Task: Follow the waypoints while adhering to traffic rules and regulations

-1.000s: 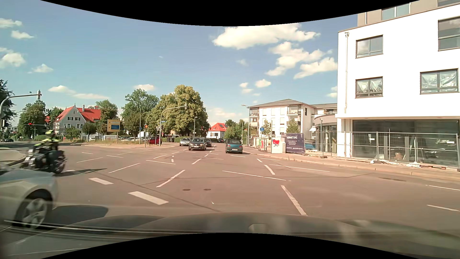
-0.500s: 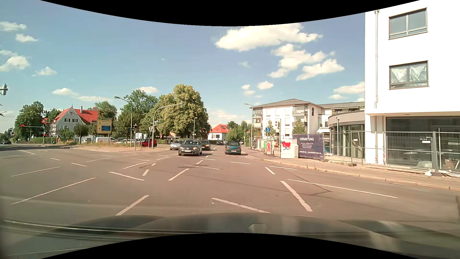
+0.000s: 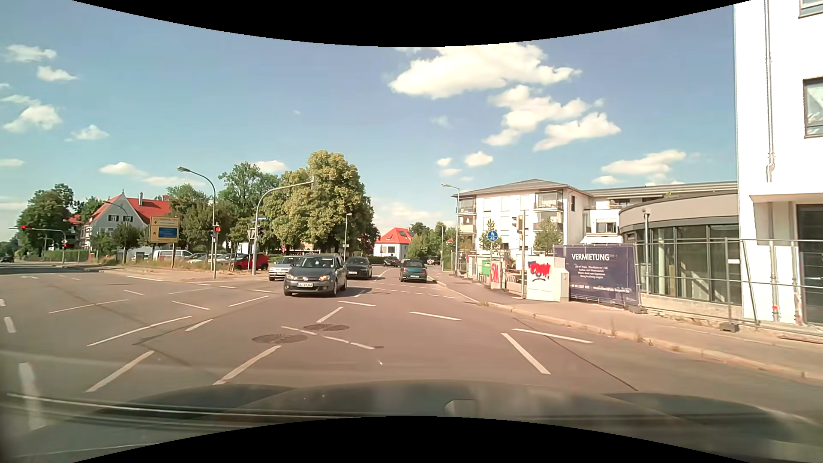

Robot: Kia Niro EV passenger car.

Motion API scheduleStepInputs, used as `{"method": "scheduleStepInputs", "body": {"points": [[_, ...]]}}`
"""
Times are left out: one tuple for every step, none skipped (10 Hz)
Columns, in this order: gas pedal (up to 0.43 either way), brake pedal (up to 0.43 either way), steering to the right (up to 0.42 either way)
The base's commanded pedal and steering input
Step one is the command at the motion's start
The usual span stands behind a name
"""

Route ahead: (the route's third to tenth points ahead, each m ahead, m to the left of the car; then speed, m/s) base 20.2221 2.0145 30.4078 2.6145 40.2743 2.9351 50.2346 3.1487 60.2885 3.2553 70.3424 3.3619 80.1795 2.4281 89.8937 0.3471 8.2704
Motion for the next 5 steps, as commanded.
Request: {"method": "scheduleStepInputs", "body": {"points": [[0.15,0.006,-0.013],[0.15,0.006,-0.014],[0.15,0.012,-0.018],[0.15,0.006,-0.022],[0.15,0.006,-0.023]]}}
